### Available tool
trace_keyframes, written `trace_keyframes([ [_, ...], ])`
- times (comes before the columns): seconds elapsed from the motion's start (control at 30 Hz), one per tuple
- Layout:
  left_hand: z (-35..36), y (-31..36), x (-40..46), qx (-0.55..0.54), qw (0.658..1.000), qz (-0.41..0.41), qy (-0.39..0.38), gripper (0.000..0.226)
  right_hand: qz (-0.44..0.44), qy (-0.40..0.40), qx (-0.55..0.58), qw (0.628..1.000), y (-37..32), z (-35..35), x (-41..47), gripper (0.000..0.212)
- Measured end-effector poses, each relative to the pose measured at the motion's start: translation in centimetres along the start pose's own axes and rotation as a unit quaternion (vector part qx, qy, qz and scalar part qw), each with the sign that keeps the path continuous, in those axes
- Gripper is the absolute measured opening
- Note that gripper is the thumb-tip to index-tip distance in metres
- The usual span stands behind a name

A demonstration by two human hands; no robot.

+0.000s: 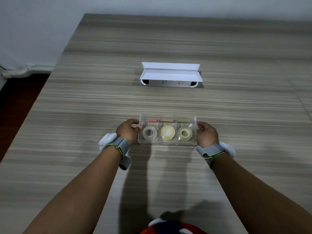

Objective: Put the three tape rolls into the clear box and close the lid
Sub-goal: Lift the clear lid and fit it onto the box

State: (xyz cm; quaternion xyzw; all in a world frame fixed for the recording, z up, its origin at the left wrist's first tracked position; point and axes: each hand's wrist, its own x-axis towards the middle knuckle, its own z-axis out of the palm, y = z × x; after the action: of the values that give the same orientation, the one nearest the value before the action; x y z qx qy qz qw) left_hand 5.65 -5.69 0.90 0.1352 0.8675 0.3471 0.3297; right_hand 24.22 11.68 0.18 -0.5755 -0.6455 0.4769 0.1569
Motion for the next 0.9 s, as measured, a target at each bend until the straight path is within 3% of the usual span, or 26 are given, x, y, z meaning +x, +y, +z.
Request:
trace_keyframes([
  [0.5, 0.0, 0.2, -0.1, 0.062, 0.998, -0.005, 0.007, 0.025, 0.000, -0.007, -0.037, 0.999, 1.0, 0.3, 0.9, 0.038],
  [0.7, 0.4, -0.9, 0.5, 0.024, 0.999, -0.027, 0.006, 0.004, 0.004, -0.015, -0.008, 1.000, 1.1, 0.3, 0.9, 0.038],
  [0.9, 0.7, -0.1, -0.8, 0.068, 0.997, 0.016, 0.042, 0.031, -0.001, -0.017, -0.004, 1.000, 1.2, 0.2, 0.4, 0.036],
])
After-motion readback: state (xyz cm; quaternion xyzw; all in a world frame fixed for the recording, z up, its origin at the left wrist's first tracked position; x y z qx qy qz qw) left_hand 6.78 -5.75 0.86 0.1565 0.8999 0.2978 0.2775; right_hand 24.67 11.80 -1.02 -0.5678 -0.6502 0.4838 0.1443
